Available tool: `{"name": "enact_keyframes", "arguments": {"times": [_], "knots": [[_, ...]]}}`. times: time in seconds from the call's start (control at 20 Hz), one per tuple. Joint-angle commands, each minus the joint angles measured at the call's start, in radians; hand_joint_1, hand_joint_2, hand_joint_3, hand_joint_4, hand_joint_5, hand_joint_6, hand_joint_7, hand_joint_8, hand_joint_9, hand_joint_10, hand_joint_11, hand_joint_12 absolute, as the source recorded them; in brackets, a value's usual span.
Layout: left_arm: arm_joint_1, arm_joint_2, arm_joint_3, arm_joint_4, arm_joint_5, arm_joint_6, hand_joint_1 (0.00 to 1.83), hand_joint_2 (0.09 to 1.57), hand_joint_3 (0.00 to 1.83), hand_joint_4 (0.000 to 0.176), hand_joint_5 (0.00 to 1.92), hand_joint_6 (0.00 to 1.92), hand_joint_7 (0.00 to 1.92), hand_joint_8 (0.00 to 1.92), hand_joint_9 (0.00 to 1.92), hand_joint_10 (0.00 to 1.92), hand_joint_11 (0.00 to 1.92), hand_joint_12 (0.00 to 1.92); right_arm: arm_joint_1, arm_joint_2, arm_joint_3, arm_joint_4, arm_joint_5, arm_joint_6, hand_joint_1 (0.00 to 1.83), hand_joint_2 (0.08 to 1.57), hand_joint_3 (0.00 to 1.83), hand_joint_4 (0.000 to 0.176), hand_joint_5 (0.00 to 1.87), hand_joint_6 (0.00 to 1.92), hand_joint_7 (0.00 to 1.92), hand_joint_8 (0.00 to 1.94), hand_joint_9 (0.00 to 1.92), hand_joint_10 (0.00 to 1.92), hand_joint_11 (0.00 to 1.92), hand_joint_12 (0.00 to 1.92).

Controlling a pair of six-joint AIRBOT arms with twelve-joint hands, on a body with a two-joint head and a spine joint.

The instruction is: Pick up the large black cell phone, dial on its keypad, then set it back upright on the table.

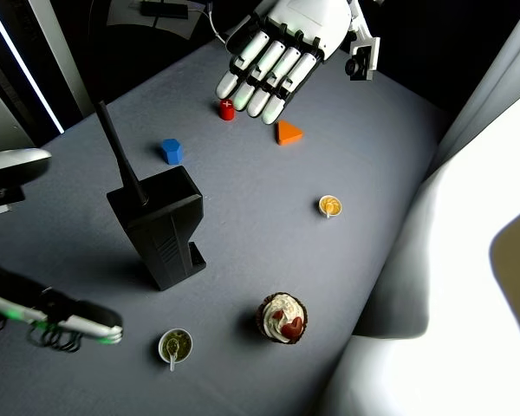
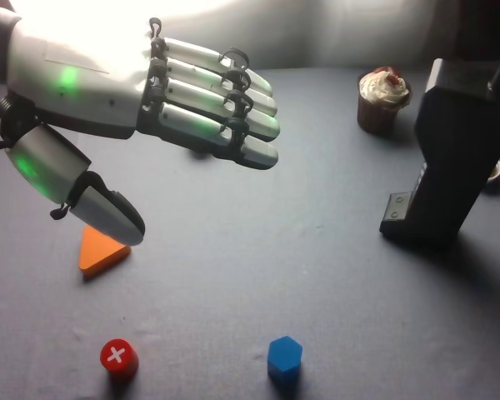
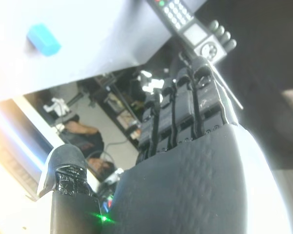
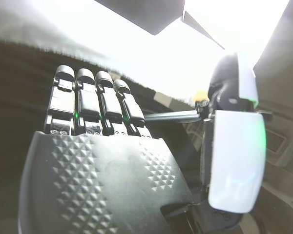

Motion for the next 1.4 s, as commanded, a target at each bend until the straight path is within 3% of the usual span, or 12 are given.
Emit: {"name": "enact_keyframes", "arguments": {"times": [0.0, 0.5, 0.7, 0.85, 1.05, 1.35], "knots": [[-0.026, 0.004, -0.006, -0.099, -0.042, -0.002, 0.15, 1.13, 0.00, 0.047, 0.11, 0.00, 0.10, 0.00, 0.08, 0.00, 0.00, 0.31, 0.012, 0.003, 0.006, -0.020, 0.102, 0.001, 0.97, 0.91, 0.00, 0.000, 0.00, 0.00, 0.00, 0.00, 0.00, 0.00, 0.00, 0.00], [-0.029, 0.004, -0.028, -0.094, -0.048, -0.001, 0.18, 1.12, 0.00, 0.047, 0.13, 0.00, 0.15, 0.01, 0.12, 0.01, 0.00, 0.41, 0.068, -0.051, 0.072, -0.042, 0.059, -0.011, 0.97, 0.91, 0.00, 0.000, 0.00, 0.00, 0.00, 0.00, 0.00, 0.00, 0.00, 0.00], [-0.029, 0.005, -0.035, -0.094, -0.037, -0.001, 0.19, 1.12, 0.00, 0.050, 0.10, 0.00, 0.12, 0.00, 0.09, 0.00, 0.00, 0.30, 0.085, -0.075, 0.115, -0.042, 0.042, -0.011, 0.99, 0.89, 0.00, 0.000, 0.00, 0.00, 0.00, 0.00, 0.00, 0.00, 0.04, 0.02], [-0.029, 0.005, -0.035, -0.095, -0.025, -0.002, 0.20, 1.12, 0.00, 0.048, 0.11, 0.00, 0.13, 0.00, 0.11, 0.01, 0.00, 0.32, 0.105, -0.092, 0.142, -0.046, 0.023, -0.011, 0.94, 0.90, 0.00, 0.000, 0.00, 0.00, 0.00, 0.00, 0.00, 0.00, 0.04, 0.02], [-0.025, 0.006, -0.031, -0.142, 0.011, -0.015, 0.21, 1.12, 0.00, 0.045, 0.11, 0.00, 0.14, 0.00, 0.13, 0.01, 0.00, 0.37, 0.131, -0.109, 0.166, -0.054, -0.003, -0.011, 0.98, 0.91, 0.00, 0.000, 0.00, 0.00, 0.00, 0.00, 0.00, 0.00, 0.03, 0.02], [-0.018, 0.009, -0.031, -0.207, 0.024, -0.041, 0.20, 1.12, 0.00, 0.044, 0.11, 0.00, 0.14, 0.00, 0.11, 0.00, 0.00, 0.36, 0.178, -0.142, 0.196, -0.070, -0.039, -0.011, 0.84, 0.99, 0.03, 0.000, 0.00, 0.00, 0.00, 0.00, 0.00, 0.00, 0.03, 0.02]]}}
